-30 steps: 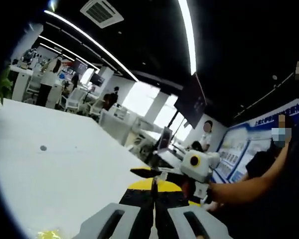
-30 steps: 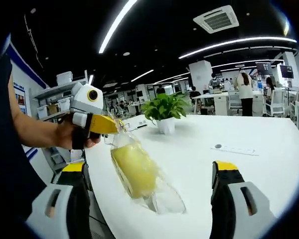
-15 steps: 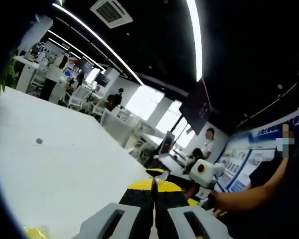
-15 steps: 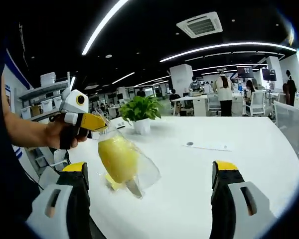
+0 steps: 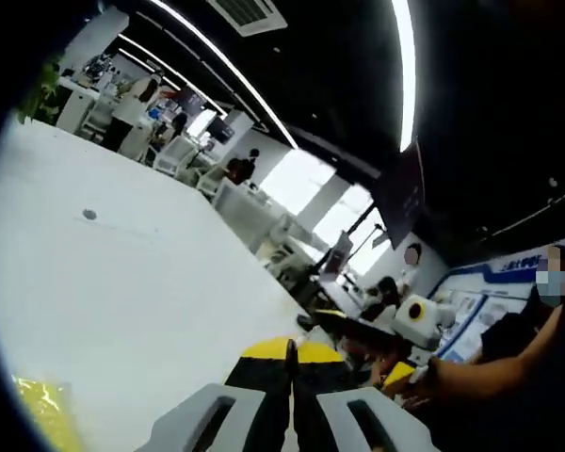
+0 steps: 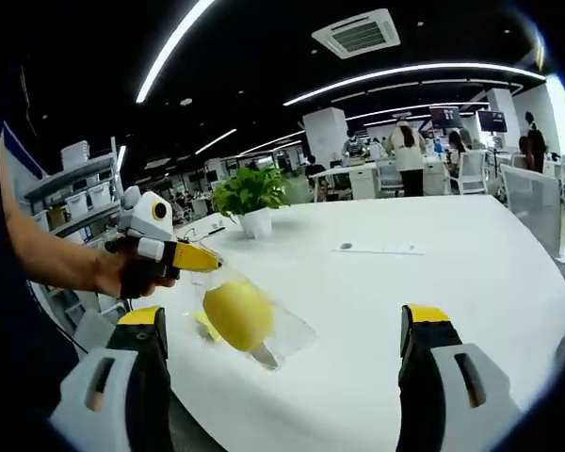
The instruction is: Compare the silicone blocks by pressing each to a similar depth, holding the contact briefly, and releasing to observe deformation and rebound differences across the visible hardness samples.
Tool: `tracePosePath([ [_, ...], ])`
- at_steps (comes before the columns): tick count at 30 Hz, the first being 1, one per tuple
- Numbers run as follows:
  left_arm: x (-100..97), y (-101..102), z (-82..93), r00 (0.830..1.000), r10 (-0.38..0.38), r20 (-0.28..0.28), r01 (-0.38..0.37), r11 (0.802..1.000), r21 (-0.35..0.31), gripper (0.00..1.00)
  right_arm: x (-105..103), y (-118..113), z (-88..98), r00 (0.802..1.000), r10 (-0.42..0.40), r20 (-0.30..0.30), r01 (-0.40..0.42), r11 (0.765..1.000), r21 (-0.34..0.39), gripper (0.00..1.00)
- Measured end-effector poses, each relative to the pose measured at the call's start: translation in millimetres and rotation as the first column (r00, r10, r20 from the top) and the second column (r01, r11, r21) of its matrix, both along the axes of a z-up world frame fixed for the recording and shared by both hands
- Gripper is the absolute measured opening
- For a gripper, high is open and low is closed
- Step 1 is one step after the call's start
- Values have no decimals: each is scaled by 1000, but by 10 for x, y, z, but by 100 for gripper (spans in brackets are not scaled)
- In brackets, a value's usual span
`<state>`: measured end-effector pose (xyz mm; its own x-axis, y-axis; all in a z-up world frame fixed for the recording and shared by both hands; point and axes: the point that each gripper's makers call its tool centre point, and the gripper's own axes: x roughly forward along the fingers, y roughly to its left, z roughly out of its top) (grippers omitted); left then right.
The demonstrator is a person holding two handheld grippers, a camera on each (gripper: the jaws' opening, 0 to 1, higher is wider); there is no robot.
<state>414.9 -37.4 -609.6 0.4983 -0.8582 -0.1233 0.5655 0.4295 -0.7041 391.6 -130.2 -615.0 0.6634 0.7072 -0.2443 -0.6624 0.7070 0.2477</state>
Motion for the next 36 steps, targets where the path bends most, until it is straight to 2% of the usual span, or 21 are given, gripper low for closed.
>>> tracePosePath([
  [3, 32, 8, -102, 999, 22, -48, -24, 999, -44, 0, -56, 5, -88, 1000, -13, -28, 13, 1000, 3, 97],
  [7, 59, 12, -277, 994, 27, -110, -35, 997, -65, 0, -118, 2, -157, 999, -18, -47, 18, 1000, 0, 97],
  [8, 76, 19, -334, 987, 34, -159, -50, 994, -93, 0, -127, -6, -179, 998, -19, -54, 19, 1000, 1, 97],
  [9, 83, 23, -368, 982, 33, -184, -55, 992, -113, 0, -141, -19, -212, 998, -23, -67, 23, 1000, 3, 97],
  [11, 138, 76, -490, 973, 65, -223, -94, 989, -118, 0, -154, -37, -242, 997, -28, -76, 28, 1000, 4, 97],
  [14, 176, 114, -591, 965, 84, -248, -116, 986, -119, 0, -168, -57, -254, 996, -36, -85, 37, 999, 5, 97],
  [19, 373, 244, -794, 958, 157, -239, -175, 983, -58, 0, -178, -100, -297, 993, -53, -103, 54, 998, 10, 97],
  [21, 462, 291, -898, 957, 181, -227, -187, 982, -4, 0, -194, -102, -323, 992, -53, -113, 54, 999, 6, 97],
  [23, 507, 307, -968, 962, 179, -206, -174, 984, 43, 0, -203, -107, -340, 992, -52, -117, 53, 999, 1, 97],
  [24, 551, 317, -1030, 964, 181, -195, -169, 982, 80, 0, -212, -126, -373, 992, -50, -115, 47, 998, -29, 97],
  [28, 639, 344, -1127, 965, 186, -186, -167, 979, 114, 0, -206, -143, -374, 993, -48, -112, 45, 999, -30, 97],
  [33, 698, 421, -1394, 953, 229, -200, -181, 956, 232, 0, -183, -179, -357, 993, -56, -99, 52, 998, -39, 97],
  [35, 713, 382, -1421, 962, 211, -172, -163, 952, 258, 0, -180, -217, -390, 993, -71, -96, 64, 996, -67, 97],
  [36, 724, 373, -1446, 961, 213, -174, -162, 949, 269, 0, -187, -221, -399, 993, -68, -94, 62, 996, -67, 97],
])
